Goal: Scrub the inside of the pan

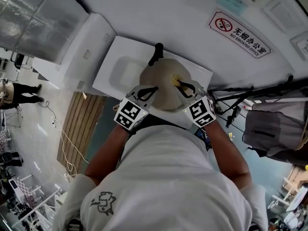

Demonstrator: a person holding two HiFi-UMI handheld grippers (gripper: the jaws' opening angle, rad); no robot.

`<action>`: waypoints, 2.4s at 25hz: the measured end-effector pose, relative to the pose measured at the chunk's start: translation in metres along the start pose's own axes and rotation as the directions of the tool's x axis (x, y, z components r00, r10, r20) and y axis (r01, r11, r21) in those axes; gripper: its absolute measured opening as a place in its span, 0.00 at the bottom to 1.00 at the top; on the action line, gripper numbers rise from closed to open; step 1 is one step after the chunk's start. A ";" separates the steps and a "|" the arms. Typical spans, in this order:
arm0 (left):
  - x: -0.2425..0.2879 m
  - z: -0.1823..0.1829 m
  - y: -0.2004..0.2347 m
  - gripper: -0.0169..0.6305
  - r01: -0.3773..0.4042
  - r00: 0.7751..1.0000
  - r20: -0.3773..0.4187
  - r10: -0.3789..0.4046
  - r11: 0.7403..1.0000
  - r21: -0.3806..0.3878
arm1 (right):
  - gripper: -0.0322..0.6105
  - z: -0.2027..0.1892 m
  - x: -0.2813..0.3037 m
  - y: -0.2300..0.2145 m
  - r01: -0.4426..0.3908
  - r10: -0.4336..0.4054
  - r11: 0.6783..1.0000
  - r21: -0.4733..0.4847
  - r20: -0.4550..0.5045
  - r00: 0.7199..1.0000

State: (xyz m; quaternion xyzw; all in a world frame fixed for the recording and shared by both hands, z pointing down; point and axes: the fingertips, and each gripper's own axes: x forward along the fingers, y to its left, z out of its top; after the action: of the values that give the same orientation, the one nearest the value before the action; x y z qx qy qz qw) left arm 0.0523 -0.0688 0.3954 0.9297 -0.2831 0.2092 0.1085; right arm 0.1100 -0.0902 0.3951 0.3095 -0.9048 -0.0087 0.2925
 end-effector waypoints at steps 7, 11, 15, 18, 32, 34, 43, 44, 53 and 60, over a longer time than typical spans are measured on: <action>-0.026 0.038 -0.031 0.03 -0.133 0.985 0.108 0.135 0.991 -0.026 | 0.15 0.016 -0.031 0.010 -0.102 0.105 0.994 -0.028 0.128 0.986; -0.035 0.027 -0.047 0.03 -0.225 0.973 0.063 0.223 0.974 0.014 | 0.15 0.011 -0.035 0.018 -0.156 0.158 0.987 -0.027 0.163 0.974; -0.038 0.016 -0.064 0.03 -0.234 0.970 0.060 0.235 0.972 -0.028 | 0.15 0.003 -0.041 0.024 -0.155 0.154 0.988 -0.004 0.169 0.974; -0.043 0.019 -0.073 0.03 -0.230 0.969 0.084 0.232 0.972 -0.040 | 0.15 0.003 -0.051 0.026 -0.129 0.124 0.992 0.017 0.180 0.976; -0.148 0.013 -0.129 0.03 -0.193 0.960 0.206 0.188 0.981 0.008 | 0.15 0.034 -0.106 0.107 0.004 -0.016 0.998 0.062 0.194 0.981; -0.168 0.006 -0.142 0.03 -0.180 0.961 0.218 0.172 0.983 0.021 | 0.15 0.039 -0.117 0.126 0.027 -0.041 0.997 0.073 0.198 0.979; -0.224 -0.017 -0.188 0.03 -0.141 0.959 0.250 0.130 0.990 0.027 | 0.15 0.045 -0.162 0.196 0.070 -0.093 0.991 0.115 0.211 0.973; -0.227 -0.016 -0.192 0.03 -0.147 0.958 0.254 0.136 0.989 0.026 | 0.15 0.046 -0.168 0.200 0.070 -0.093 0.991 0.113 0.214 0.972; -0.229 0.010 -0.249 0.03 -0.193 0.927 0.320 0.193 0.981 -0.032 | 0.14 0.026 -0.230 0.228 -0.001 -0.026 0.994 0.106 0.253 0.967; -0.209 0.012 -0.324 0.03 -0.225 0.920 0.314 0.234 0.972 -0.065 | 0.14 -0.016 -0.306 0.235 -0.047 0.012 0.992 0.119 0.276 0.961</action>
State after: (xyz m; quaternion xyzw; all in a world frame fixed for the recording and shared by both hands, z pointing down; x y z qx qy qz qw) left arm 0.0843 0.2924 0.2636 0.9100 -0.4069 0.0634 0.0486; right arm 0.1832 0.2751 0.2941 0.3094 -0.9398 0.0092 0.1445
